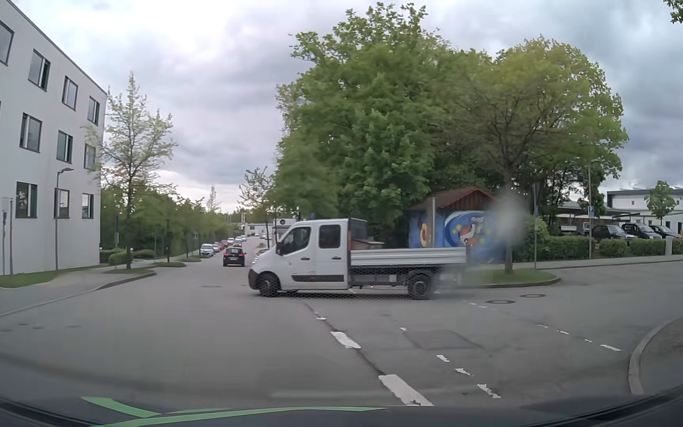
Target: Follow the waypoints while adhering to traffic rules and regulations
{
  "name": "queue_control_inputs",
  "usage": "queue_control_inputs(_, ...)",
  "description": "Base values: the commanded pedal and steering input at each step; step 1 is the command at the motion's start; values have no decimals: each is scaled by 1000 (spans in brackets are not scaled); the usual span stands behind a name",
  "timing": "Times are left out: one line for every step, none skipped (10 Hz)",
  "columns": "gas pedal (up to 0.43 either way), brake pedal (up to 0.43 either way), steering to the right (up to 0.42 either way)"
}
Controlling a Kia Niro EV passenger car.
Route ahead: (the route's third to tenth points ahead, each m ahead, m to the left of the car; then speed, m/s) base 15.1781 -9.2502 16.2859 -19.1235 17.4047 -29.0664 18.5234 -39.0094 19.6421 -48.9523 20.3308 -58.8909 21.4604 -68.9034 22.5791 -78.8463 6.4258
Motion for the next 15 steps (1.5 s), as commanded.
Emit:
queue_control_inputs(0,274,231)
queue_control_inputs(0,256,239)
queue_control_inputs(0,250,257)
queue_control_inputs(0,244,276)
queue_control_inputs(0,232,306)
queue_control_inputs(0,207,337)
queue_control_inputs(0,183,357)
queue_control_inputs(0,6,378)
queue_control_inputs(0,0,391)
queue_control_inputs(0,0,396)
queue_control_inputs(0,0,398)
queue_control_inputs(0,0,401)
queue_control_inputs(59,0,403)
queue_control_inputs(138,0,404)
queue_control_inputs(150,0,404)
